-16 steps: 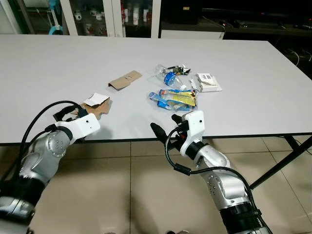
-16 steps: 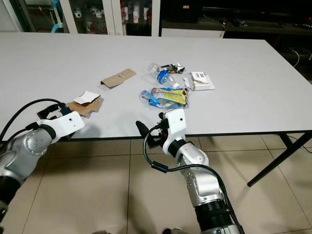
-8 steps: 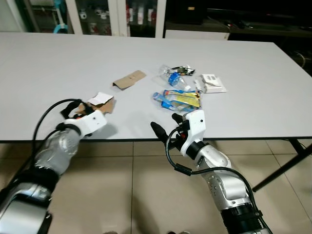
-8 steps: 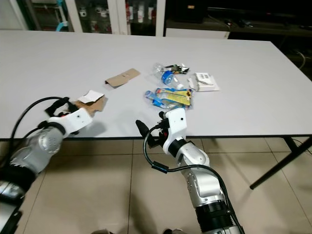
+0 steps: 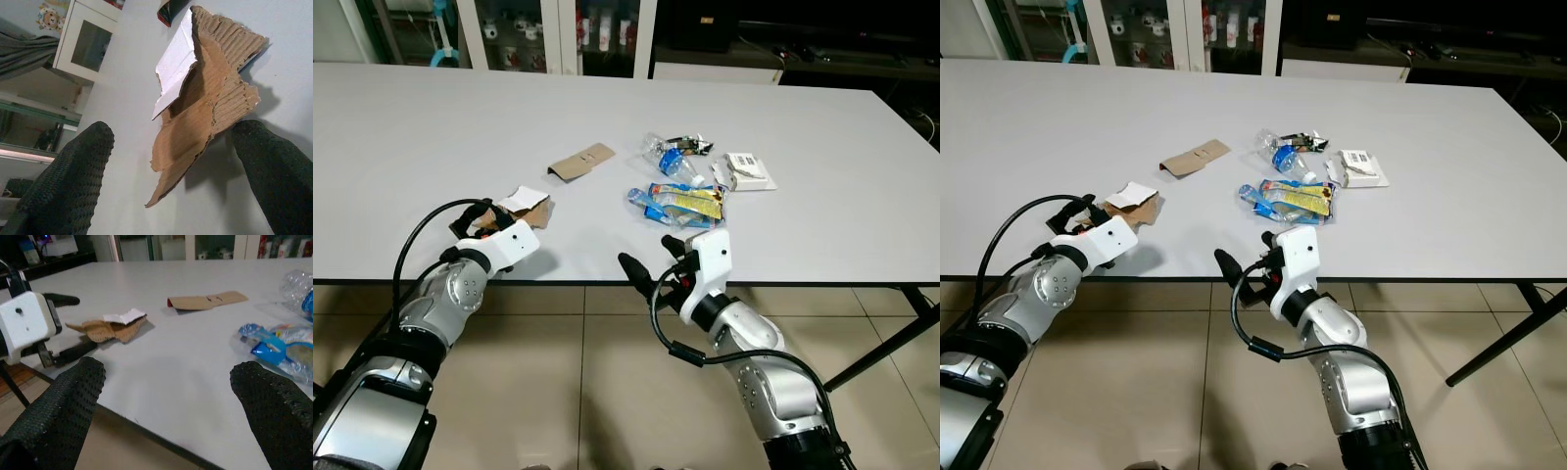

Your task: Picking trash to rubbish bin

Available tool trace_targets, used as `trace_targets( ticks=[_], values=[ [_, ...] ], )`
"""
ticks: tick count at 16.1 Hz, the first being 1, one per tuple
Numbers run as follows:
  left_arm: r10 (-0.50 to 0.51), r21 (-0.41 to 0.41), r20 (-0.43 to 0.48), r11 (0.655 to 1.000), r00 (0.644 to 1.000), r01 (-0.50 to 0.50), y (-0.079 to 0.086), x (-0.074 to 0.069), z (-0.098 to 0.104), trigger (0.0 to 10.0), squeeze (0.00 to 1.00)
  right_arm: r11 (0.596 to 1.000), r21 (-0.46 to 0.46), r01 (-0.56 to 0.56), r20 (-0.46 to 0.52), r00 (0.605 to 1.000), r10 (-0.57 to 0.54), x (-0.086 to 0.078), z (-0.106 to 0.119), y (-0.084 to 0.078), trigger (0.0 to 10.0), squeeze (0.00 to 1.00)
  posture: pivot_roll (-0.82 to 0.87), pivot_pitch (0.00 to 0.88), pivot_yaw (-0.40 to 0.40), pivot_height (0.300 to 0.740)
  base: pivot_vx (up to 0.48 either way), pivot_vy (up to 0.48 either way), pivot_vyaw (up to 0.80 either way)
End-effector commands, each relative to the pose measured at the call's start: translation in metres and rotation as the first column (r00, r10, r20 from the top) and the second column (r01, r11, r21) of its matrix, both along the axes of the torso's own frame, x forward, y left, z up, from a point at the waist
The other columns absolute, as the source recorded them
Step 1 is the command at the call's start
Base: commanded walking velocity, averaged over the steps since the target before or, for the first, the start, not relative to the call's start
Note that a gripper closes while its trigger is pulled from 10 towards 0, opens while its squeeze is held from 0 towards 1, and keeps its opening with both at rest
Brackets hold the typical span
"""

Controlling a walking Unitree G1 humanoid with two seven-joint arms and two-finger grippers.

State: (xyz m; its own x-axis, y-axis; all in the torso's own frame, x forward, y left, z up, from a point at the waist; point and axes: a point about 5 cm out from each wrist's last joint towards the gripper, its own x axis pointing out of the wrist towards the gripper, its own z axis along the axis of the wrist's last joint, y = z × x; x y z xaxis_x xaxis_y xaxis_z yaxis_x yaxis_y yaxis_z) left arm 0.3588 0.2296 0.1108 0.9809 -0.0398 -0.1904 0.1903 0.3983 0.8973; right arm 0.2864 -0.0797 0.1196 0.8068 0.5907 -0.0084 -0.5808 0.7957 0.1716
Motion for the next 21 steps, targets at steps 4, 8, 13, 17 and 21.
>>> trace_targets(
  ticks=[4, 8, 13, 17, 21],
  values=[
    [0.072, 0.056, -0.151, 0.996, 0.986, -0.064, 0.017, -0.019, -0.034, 10.0, 0.00, 1.000, 0.003, -0.006, -0.027, 1.000, 0.006, -0.014, 0.000, -0.001, 10.0, 0.00, -0.09, 0.160, -0.078, 0.740, 0.000, 0.000, 0.00],
    [0.103, 0.079, -0.152, 0.993, 0.983, -0.092, 0.032, -0.022, -0.031, 10.0, 0.00, 1.000, 0.011, -0.013, -0.051, 0.999, 0.013, -0.027, 0.001, 0.000, 10.0, 0.00, -0.11, 0.216, -0.092, 0.740, 0.000, 0.000, 0.00],
    [0.095, 0.080, -0.155, 0.993, 0.983, -0.084, 0.035, -0.026, -0.032, 10.0, 0.00, 1.000, 0.017, -0.009, -0.085, 0.996, 0.011, -0.043, 0.002, 0.000, 10.0, 0.00, -0.14, 0.273, -0.094, 0.740, 0.000, 0.000, 0.00],
    [0.064, 0.053, -0.145, 0.997, 0.987, -0.057, 0.028, -0.026, -0.034, 9.3, 0.00, 1.000, 0.021, -0.002, -0.106, 0.994, 0.004, -0.053, 0.004, -0.001, 10.0, 0.00, -0.16, 0.307, -0.095, 0.740, 0.000, 0.000, 0.00],
    [0.053, 0.044, -0.146, 0.998, 0.988, -0.047, 0.022, -0.022, -0.032, 0.0, 0.00, 1.000, 0.024, 0.012, -0.138, 0.990, -0.009, -0.065, 0.004, -0.003, 10.0, 0.00, -0.18, 0.343, -0.100, 0.740, 0.000, 0.000, 0.00]
  ],
)
